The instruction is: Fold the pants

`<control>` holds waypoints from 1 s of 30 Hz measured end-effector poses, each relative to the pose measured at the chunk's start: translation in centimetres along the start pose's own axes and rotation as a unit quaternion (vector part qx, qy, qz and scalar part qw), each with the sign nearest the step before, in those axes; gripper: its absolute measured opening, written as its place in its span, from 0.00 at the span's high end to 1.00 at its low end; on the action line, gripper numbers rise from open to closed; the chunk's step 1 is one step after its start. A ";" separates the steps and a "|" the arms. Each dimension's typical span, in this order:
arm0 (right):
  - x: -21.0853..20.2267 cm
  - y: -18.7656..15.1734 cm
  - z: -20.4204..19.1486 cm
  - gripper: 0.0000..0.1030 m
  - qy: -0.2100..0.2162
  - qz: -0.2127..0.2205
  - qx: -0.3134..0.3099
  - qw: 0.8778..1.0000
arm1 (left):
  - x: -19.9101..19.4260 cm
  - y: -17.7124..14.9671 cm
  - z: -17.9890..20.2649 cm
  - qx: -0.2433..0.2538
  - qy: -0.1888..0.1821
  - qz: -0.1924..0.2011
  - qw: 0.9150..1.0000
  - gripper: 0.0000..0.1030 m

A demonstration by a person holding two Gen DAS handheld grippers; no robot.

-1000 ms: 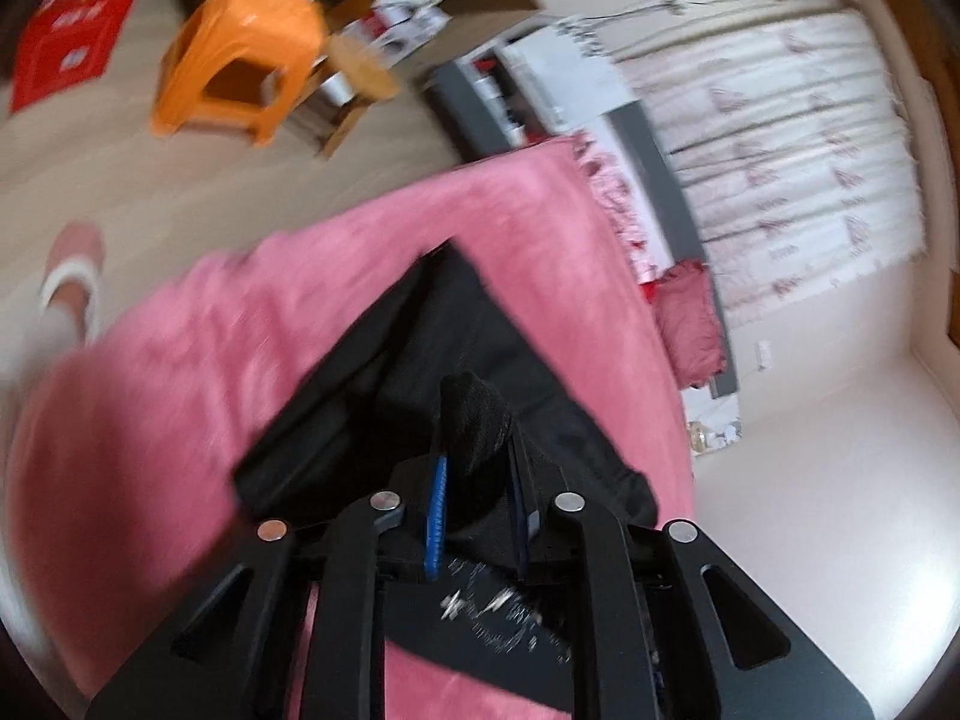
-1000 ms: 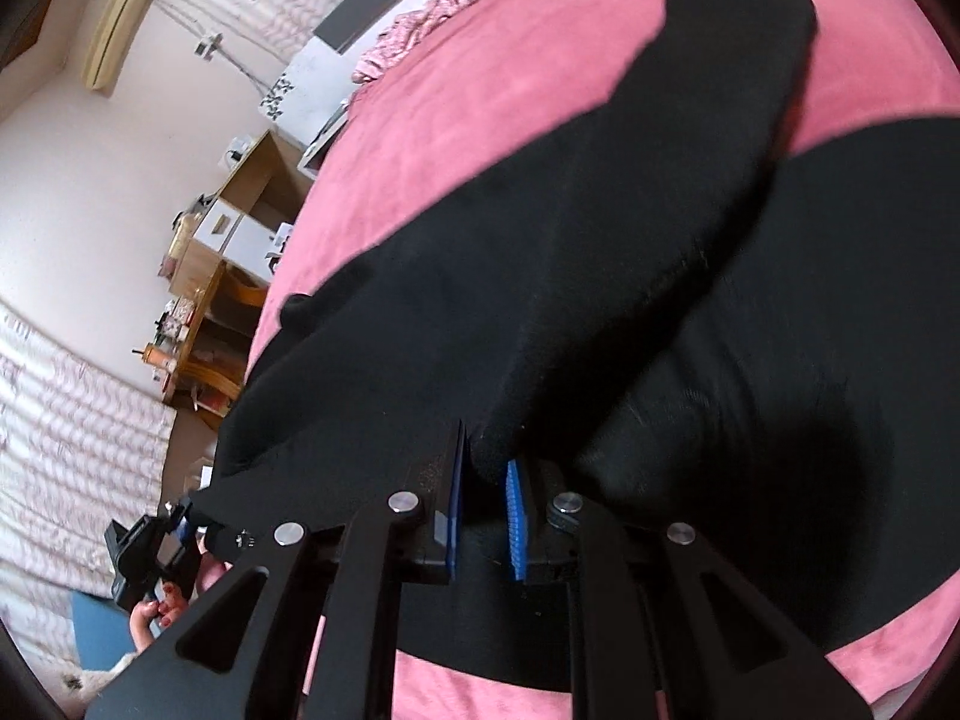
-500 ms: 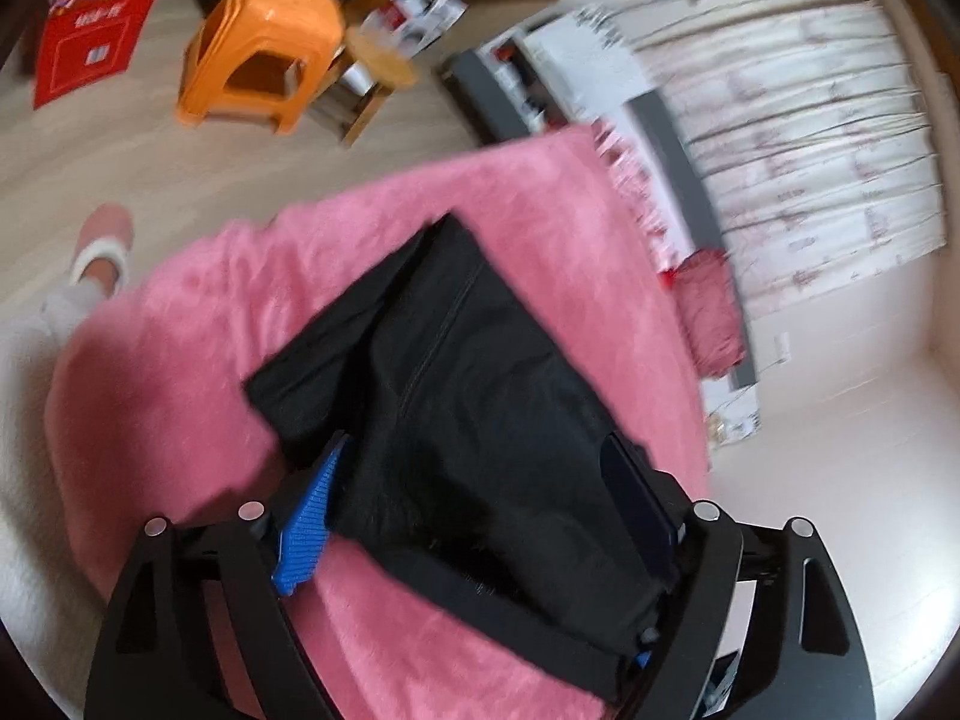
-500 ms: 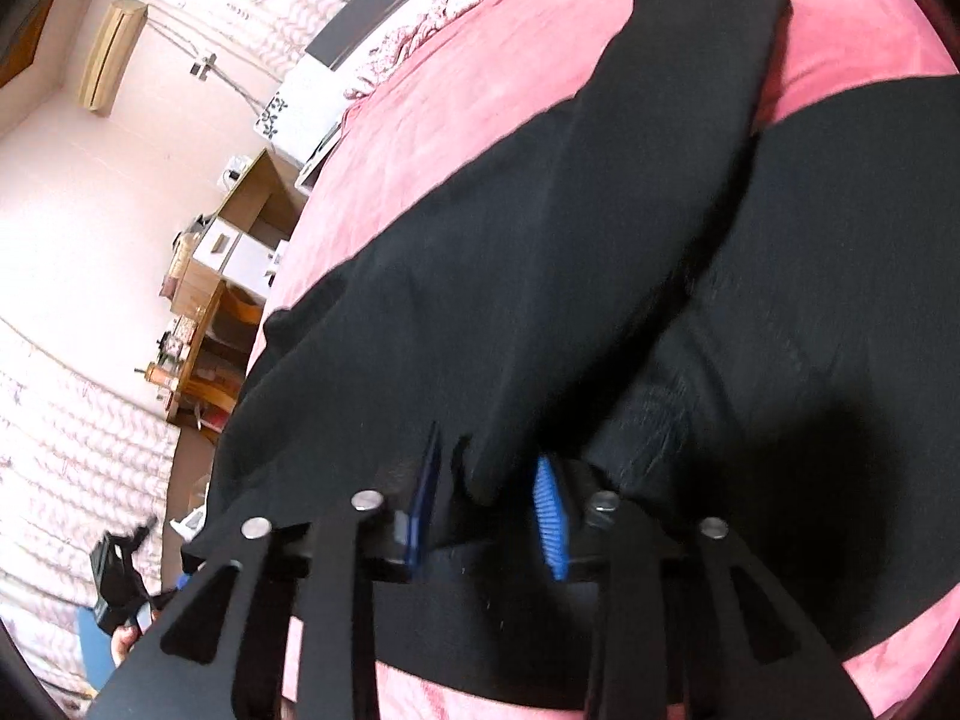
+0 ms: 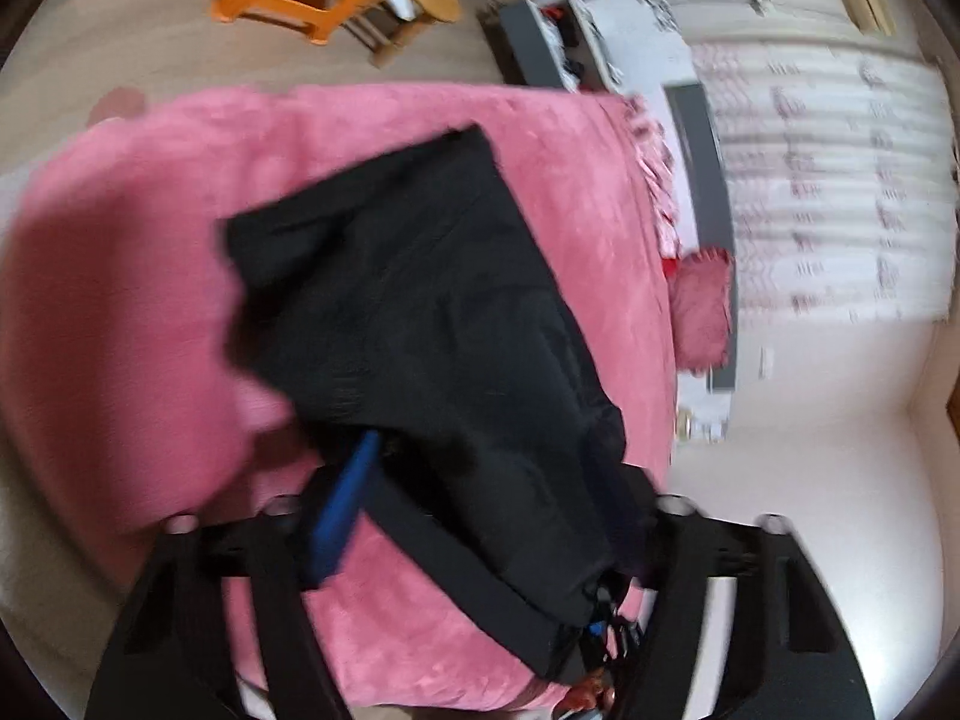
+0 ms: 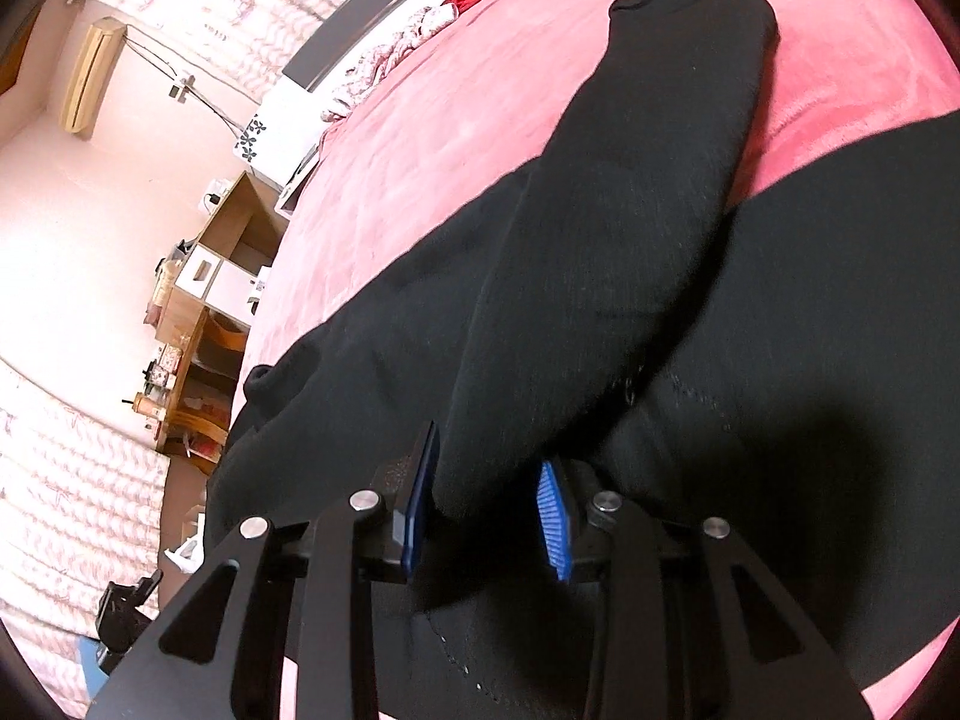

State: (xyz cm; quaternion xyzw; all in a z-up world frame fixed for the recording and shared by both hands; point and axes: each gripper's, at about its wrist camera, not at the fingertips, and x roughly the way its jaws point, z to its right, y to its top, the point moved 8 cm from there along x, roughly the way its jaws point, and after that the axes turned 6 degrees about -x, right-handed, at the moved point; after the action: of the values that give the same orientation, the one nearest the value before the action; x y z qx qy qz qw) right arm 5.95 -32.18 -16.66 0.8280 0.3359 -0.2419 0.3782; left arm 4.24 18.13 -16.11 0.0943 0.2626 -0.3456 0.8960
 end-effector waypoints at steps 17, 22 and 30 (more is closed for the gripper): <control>-1.9 4.0 -3.6 0.91 -0.008 0.010 -0.009 1.000 | 1.8 4.3 3.0 0.065 0.041 0.018 0.997 0.95; -8.0 4.7 -7.5 0.91 0.062 0.085 -0.046 0.993 | -4.1 4.8 9.7 0.163 -0.061 0.073 0.982 0.95; -3.2 -5.3 -3.4 0.92 -0.025 -0.024 -0.100 0.994 | -0.1 2.3 -2.8 0.146 0.112 -0.008 0.983 0.95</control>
State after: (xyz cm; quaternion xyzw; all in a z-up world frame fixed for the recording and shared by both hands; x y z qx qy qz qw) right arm 0.39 -28.14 -14.98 0.7715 0.3687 -0.2366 0.4614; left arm 4.54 20.89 -18.48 0.2598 0.3086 -0.3747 0.8348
